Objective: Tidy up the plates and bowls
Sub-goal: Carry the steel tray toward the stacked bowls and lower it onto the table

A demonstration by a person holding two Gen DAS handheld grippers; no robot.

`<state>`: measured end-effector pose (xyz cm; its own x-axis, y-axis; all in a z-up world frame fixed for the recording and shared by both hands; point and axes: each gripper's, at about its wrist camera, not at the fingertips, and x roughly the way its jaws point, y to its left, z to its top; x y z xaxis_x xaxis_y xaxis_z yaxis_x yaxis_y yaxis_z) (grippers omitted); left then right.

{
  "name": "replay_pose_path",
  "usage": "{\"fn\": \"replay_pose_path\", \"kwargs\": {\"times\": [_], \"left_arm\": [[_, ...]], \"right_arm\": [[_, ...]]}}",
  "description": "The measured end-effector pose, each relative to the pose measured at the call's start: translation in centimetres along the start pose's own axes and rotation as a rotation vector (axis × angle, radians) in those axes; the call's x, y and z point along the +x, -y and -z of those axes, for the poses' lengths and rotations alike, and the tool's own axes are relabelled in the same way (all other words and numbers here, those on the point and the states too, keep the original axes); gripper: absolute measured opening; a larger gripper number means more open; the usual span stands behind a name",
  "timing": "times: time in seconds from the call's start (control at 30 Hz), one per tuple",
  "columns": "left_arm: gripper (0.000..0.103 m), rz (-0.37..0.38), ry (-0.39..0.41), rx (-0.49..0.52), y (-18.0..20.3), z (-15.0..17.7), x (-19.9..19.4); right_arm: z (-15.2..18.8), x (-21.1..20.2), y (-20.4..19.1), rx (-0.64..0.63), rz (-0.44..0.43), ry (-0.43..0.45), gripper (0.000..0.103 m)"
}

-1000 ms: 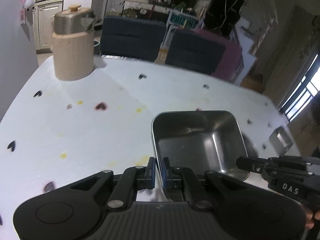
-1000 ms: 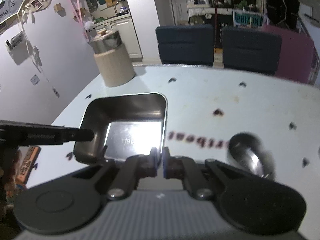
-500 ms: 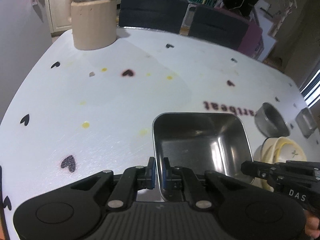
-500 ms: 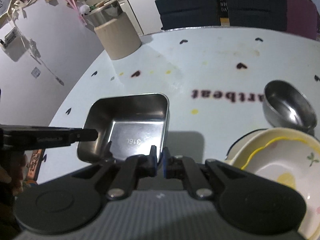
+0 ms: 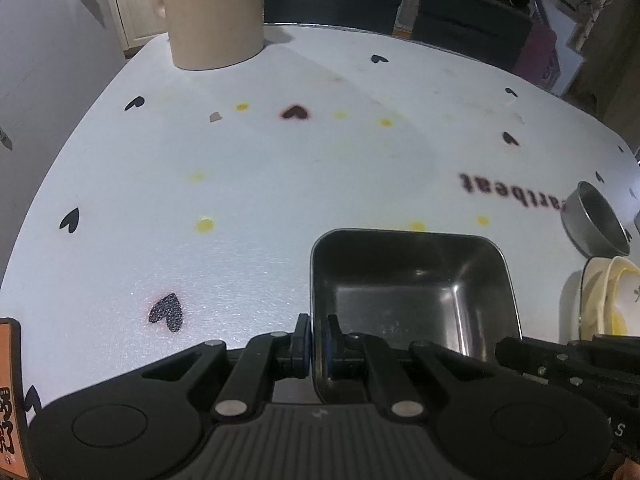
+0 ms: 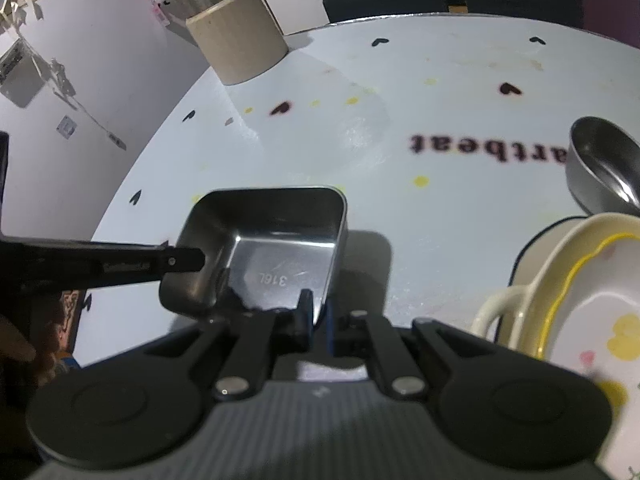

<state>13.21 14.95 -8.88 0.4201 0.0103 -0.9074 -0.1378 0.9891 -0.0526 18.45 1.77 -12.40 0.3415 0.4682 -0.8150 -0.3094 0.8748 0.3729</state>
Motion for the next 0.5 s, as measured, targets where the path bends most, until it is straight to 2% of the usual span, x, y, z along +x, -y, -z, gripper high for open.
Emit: {"fn": "replay_pose_path", "kwargs": {"times": [0.5], "left_arm": [[0.008,-0.025,-0.03,0.006,-0.13,-0.07,0.91]], "right_arm": [[-0.2,1.04,-0.23,0.028,-0.004,-0.025,0.009]]}}
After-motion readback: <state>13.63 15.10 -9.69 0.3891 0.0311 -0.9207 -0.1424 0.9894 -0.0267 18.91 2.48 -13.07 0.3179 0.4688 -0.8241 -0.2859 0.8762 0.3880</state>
